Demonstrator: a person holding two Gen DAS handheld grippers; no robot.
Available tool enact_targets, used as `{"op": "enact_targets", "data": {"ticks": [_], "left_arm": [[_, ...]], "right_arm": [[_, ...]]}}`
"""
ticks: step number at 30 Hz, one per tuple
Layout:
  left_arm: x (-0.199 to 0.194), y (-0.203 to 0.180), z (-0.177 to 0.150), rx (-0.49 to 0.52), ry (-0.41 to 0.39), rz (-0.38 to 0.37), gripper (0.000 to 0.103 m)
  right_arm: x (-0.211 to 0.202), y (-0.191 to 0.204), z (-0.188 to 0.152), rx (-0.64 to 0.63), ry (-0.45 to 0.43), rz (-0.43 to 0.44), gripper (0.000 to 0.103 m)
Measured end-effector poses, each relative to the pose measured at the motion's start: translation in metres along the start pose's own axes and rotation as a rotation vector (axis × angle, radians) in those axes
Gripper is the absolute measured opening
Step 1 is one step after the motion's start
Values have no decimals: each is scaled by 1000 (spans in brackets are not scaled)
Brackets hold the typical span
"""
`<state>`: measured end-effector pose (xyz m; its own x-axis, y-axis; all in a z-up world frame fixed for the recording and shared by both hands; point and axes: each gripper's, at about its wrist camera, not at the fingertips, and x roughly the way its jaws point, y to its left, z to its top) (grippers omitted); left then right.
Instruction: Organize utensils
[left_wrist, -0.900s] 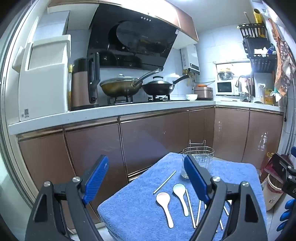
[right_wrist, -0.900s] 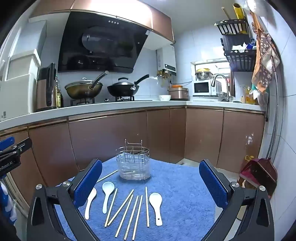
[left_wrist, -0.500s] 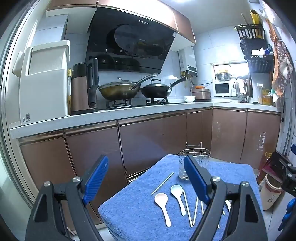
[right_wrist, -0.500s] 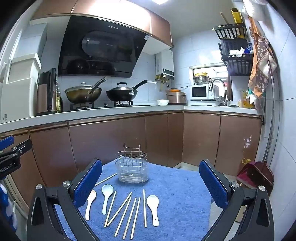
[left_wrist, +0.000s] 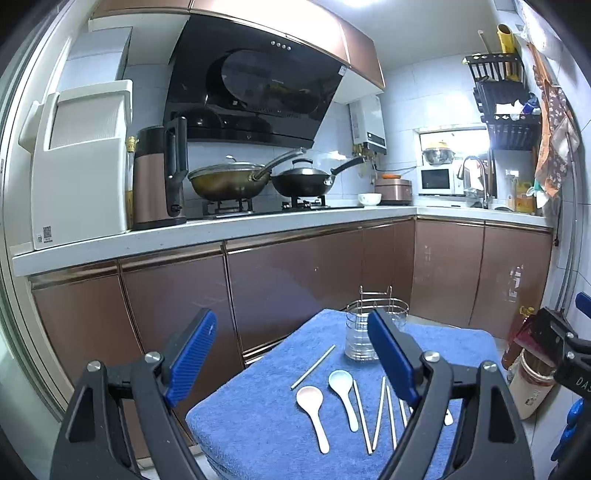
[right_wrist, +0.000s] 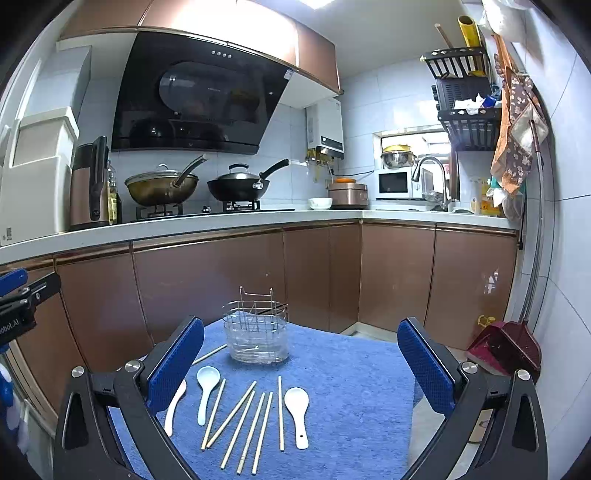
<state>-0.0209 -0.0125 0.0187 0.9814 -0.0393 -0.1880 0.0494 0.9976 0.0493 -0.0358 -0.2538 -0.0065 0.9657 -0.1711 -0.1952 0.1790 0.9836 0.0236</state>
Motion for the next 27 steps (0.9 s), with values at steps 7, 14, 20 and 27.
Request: {"op": "enact_targets", "data": {"ticks": [7, 14, 20, 27], "left_arm": [[0, 0, 5, -18, -15, -25, 83], [9, 3, 2, -45, 14, -34, 83], [19, 8, -1, -70, 40, -41, 83], [27, 6, -4, -89, 29, -29, 83]], "right_arm": [[1, -3, -3, -1, 3, -1, 103], [5, -8, -5, 1, 17, 11, 103], [11, -15, -9, 7, 34, 9, 102], [22, -18, -13, 3, 62, 12, 101]]}}
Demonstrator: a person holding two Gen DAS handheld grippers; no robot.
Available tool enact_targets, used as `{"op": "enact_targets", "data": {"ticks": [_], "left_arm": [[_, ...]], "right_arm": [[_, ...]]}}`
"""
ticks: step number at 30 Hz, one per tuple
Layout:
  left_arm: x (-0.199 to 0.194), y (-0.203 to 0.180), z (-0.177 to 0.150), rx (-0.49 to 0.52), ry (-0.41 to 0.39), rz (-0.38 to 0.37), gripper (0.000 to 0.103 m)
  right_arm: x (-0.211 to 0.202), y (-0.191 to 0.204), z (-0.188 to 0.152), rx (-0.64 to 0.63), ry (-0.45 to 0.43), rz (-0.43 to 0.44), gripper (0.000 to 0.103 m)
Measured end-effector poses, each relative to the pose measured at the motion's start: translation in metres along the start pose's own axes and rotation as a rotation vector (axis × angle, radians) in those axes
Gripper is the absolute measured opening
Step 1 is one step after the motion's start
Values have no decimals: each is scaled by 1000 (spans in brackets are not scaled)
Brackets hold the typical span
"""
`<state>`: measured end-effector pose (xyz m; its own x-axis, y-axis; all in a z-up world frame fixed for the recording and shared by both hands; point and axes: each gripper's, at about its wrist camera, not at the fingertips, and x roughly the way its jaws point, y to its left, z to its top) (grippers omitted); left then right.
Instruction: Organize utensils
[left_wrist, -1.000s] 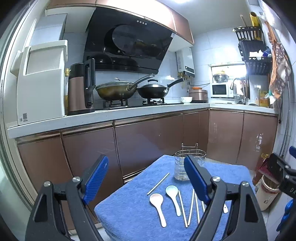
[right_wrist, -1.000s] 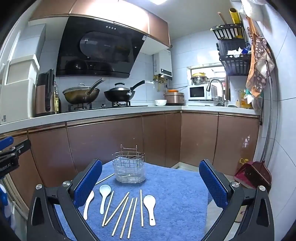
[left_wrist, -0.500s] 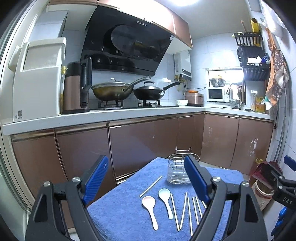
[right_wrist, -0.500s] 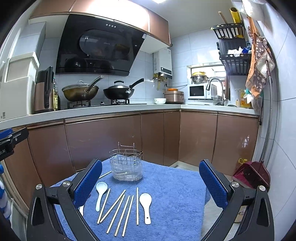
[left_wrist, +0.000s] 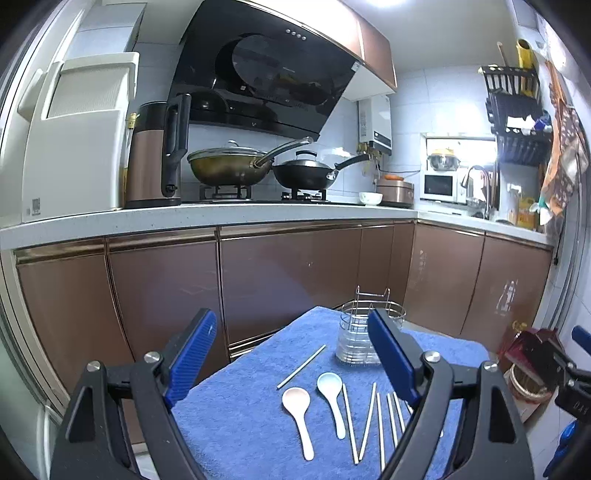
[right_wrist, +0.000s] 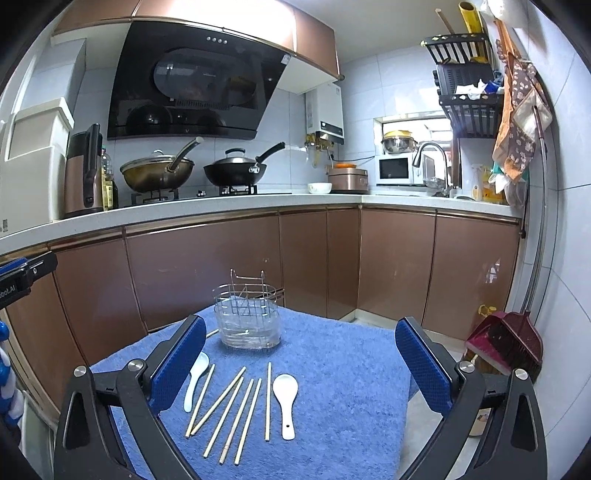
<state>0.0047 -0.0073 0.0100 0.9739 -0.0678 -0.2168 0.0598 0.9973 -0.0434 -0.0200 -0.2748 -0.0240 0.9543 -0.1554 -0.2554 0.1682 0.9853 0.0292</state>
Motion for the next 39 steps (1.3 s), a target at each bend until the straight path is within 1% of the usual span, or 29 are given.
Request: {"op": "enact_targets", "data": {"ticks": [5, 12, 17, 24, 29, 32, 35, 39], "left_arm": [[4, -5, 4, 10, -19, 11, 83], [5, -11, 20, 23, -48, 18, 83], [13, -10, 25, 21, -41, 16, 83], [29, -6, 23, 15, -17, 11, 83], [49, -1, 17, 6, 16, 7, 83], [67, 2, 10, 13, 65, -5, 83], [85, 8, 0, 3, 108, 4, 83], [114, 22, -13, -34, 210, -11, 83]], "right_arm": [[6, 0, 3, -18, 7, 2, 100], [6, 1, 20, -34, -25, 9, 100], [10, 3, 29, -44, -32, 12, 100], [27, 7, 32, -64, -1, 27, 100], [46, 12, 30, -73, 37, 45, 97], [61, 16, 25, -78, 78, 65, 95], [79, 20, 19, -73, 131, 92, 93], [104, 21, 11, -58, 205, 129, 88]]}}
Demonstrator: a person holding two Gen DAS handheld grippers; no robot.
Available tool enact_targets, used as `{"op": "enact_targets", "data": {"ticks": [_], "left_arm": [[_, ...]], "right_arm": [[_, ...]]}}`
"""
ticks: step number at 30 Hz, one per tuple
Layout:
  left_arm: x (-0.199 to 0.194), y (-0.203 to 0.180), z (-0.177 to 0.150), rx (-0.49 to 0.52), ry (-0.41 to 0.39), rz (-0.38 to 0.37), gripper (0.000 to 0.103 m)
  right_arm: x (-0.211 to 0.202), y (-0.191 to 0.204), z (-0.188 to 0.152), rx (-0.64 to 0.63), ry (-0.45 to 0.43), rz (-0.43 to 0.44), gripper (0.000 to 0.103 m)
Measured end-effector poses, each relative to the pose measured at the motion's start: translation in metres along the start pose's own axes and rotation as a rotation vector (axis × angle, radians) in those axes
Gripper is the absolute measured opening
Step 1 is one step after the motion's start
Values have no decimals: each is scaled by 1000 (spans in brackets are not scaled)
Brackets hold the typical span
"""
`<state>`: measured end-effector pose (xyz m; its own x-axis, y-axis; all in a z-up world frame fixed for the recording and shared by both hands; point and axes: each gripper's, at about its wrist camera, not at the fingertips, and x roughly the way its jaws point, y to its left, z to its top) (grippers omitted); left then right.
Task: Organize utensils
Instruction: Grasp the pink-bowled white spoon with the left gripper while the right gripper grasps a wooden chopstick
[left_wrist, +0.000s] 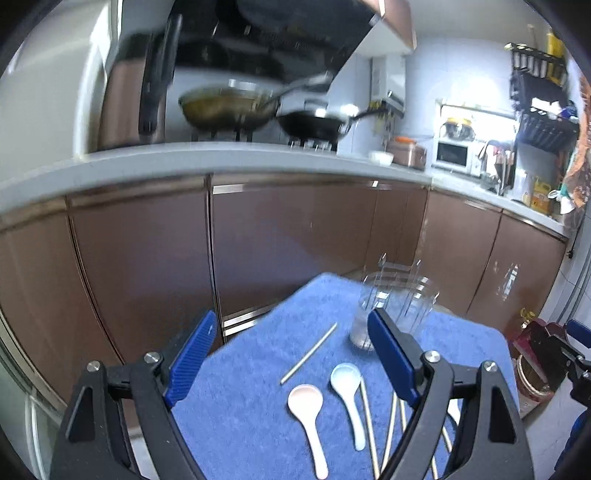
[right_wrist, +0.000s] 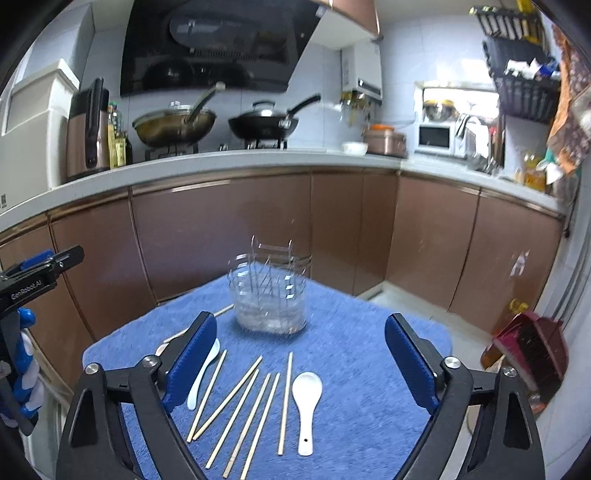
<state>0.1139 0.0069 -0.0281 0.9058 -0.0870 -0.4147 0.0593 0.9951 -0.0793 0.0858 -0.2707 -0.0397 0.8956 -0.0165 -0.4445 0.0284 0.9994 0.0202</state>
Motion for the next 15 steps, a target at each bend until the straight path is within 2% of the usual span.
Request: {"op": "enact_targets", "data": {"ticks": [4, 6, 8, 10, 12, 15], "left_arm": [[37, 13, -13, -27, 144, -43, 83], [56, 20, -22, -52, 222, -78, 83], [81, 26, -36, -91, 328, -126, 82], [100, 31, -49, -120, 399, -149, 82], [118, 35, -62, -146, 464, -165, 80], [143, 41, -78, -183, 560, -185, 72]], "right_arm": [[24, -7, -4, 49, 75, 58, 82], [43, -13, -9, 96, 146, 116, 75], [61, -14, -13, 128, 219, 170, 62], [82, -15, -18, 165, 294, 239, 52], [104, -13, -23, 202, 363, 302, 46], [141, -5, -31, 220, 465, 354, 36]]}}
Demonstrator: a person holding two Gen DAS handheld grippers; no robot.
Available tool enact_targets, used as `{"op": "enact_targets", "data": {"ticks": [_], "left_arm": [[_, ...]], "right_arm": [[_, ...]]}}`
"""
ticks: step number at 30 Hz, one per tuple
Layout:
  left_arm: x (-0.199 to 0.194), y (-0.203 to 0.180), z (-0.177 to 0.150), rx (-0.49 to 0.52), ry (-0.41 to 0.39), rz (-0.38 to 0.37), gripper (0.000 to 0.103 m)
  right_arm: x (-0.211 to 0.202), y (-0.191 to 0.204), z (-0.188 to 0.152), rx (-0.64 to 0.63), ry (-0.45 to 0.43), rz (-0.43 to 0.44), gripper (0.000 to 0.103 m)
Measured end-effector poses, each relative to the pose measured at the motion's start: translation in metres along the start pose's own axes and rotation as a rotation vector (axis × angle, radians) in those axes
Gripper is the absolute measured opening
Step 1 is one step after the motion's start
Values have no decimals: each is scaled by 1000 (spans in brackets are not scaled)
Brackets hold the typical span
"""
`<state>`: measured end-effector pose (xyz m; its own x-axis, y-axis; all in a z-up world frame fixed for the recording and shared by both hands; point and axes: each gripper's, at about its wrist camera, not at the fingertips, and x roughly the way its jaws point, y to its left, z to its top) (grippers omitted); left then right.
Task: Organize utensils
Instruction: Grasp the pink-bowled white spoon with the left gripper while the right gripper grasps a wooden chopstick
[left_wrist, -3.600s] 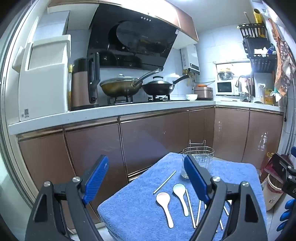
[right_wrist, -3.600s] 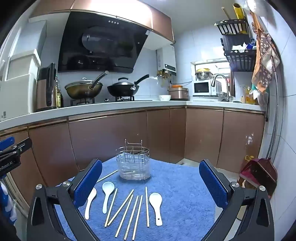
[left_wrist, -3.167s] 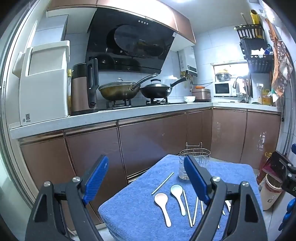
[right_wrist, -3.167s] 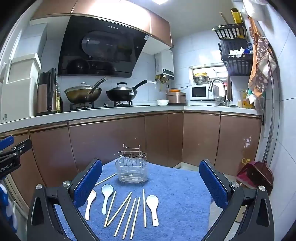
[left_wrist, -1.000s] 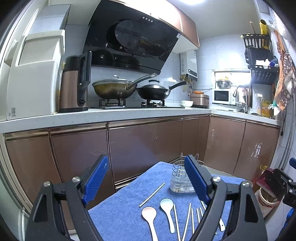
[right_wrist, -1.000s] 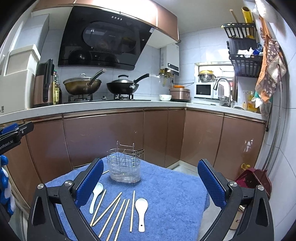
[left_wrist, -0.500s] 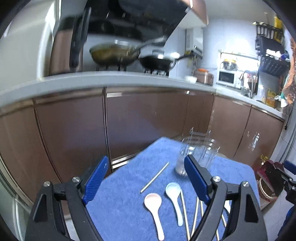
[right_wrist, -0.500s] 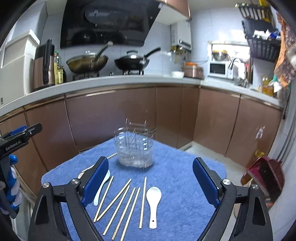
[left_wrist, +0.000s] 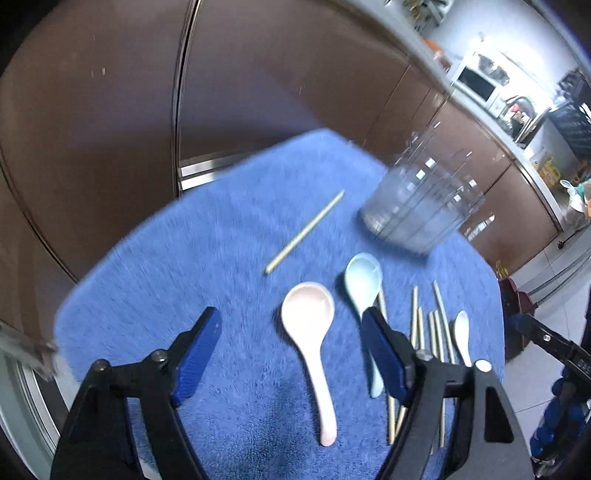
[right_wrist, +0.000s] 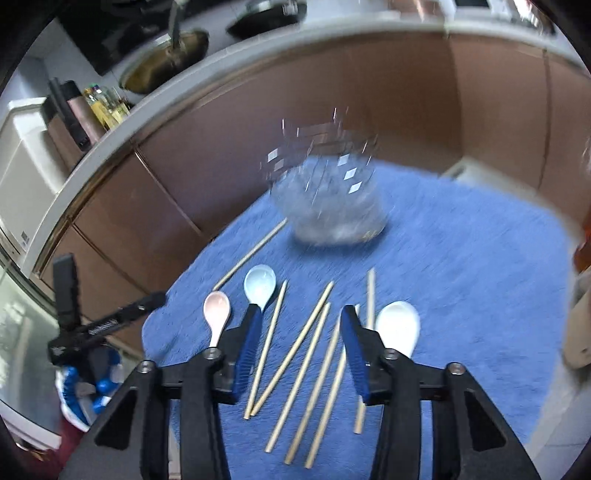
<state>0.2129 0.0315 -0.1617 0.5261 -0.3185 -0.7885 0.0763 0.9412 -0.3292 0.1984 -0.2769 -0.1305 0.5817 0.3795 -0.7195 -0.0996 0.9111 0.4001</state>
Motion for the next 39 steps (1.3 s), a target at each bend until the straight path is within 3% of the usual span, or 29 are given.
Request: {"op": "enact_targets", "data": {"ticks": [2, 7, 18, 29, 35, 39], "left_arm": [[15, 7, 0, -21, 54, -17, 63], [33, 18, 9, -48, 107, -26, 58], [66, 34, 21, -95, 188, -50, 40], [80, 22, 27, -81, 225, -86, 25], [85, 8, 23, -33, 238, -72, 11], [86, 5, 22, -7, 234, -41, 9]], "right_arm": [[27, -3, 7, 6, 68, 5, 31], [93, -13, 21, 51, 210, -5, 26], [167, -21, 37, 51, 320, -122, 23], [188, -10, 39, 48, 334, -138, 21], [172, -15, 50, 42, 340, -135, 20], [175, -13, 51, 42, 340, -133, 9]]}}
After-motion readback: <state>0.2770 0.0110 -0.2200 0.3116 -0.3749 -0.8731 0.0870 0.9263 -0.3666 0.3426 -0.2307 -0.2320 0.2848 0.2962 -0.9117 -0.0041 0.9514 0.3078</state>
